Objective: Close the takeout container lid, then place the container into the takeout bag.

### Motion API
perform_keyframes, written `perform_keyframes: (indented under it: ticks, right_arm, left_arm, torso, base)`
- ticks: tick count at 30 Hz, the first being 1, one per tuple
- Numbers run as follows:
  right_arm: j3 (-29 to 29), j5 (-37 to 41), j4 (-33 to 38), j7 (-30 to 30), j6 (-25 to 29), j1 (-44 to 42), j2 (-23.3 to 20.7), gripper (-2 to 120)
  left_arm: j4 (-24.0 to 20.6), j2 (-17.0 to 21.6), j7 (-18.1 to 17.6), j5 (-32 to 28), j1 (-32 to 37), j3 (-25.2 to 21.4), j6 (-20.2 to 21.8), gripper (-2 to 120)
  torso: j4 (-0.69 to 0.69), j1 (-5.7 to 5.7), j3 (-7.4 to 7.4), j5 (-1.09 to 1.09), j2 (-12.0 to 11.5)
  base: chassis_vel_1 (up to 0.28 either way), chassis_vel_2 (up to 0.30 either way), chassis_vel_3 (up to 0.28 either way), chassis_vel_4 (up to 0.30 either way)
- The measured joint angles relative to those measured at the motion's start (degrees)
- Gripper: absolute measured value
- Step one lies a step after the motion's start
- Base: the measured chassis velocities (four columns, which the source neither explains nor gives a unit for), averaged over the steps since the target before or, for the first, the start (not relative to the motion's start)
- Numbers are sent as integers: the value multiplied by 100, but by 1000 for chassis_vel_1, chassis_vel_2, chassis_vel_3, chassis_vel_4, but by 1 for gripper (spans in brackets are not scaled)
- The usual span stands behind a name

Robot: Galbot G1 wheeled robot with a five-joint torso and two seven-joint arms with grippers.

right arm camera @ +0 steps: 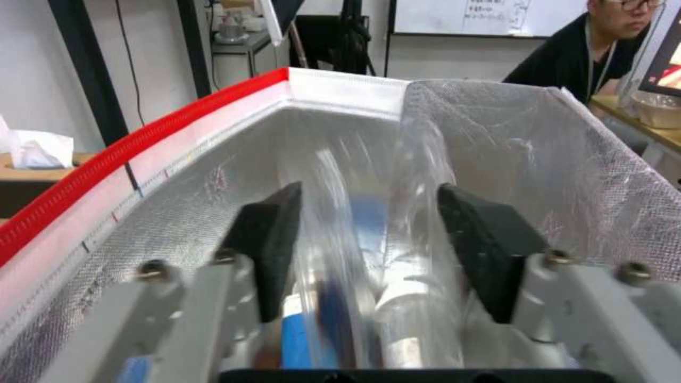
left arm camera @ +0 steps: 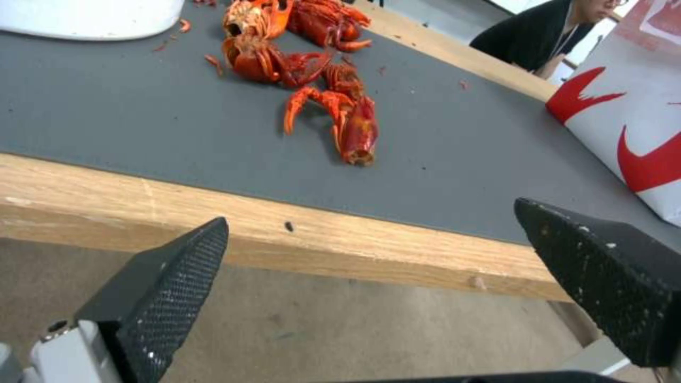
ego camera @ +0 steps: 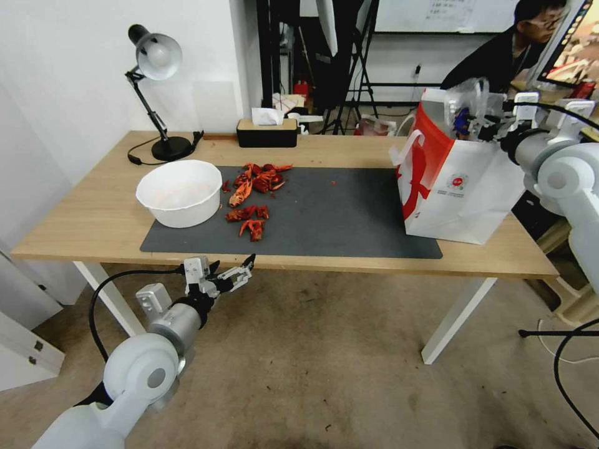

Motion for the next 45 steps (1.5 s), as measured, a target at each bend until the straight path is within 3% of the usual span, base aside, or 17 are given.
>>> perform_keyframes:
  ticks: [5,7,12,13,25,32,36,38,45]
  right_arm:
    - [-11,14,58,-47,214,-44,-9,76]
    - [-11,24,70,-66,267,-50,-10,77]
    - [8,198,254,-315,821,-85,-38,95]
    - [11,291,405,-389,1128,-101,-53,99]
    - [147,251,1379,-945,2352,-824,-195,100]
    - [697,-166,2103,-1235,2819,-2392,-221,100]
    - [715,-315,2180,-1234,2894,-2639,-114,100]
    - [685,-564,2210,-1246,2993,-2880,12,100]
    - [1093,-1065,2374,-1198,3335,-3860,236,100]
  left_arm:
    - [-46,-13,-17,39,14,-3,-2,100]
    - [-48,-14,-19,40,15,-4,-2,100]
    - [-116,-3,12,41,68,-78,0,100]
    - [-155,7,74,64,112,-139,1,100]
    - [-96,37,625,855,428,-439,-314,100]
    - [56,-100,1011,1803,694,-549,-735,100]
    - [60,-202,1038,2038,858,-673,-858,100]
    - [14,-351,1028,2248,1075,-847,-980,100]
    - [0,-418,1001,2410,1196,-874,-1095,100]
  torso:
    - [0,0,0,1,0]
    - [-1,1,0,1,0]
    - [0,0,0,0,0]
    - [0,0,0,0,0]
    - [0,0,0,0,0]
    - [-4,0,0,1,0]
    - [-5,0,0,0,0]
    - [7,1,0,1,0]
    - [-3,1,0,0,0]
  base:
    - [0,0,0,0]
    - [0,0,0,0]
    - [0,0,0,0]
    - [0,0,0,0]
    - [0,0,0,0]
    - [0,0,0,0]
    - [0,0,0,0]
    - [0,0,0,0]
    - [0,0,0,0]
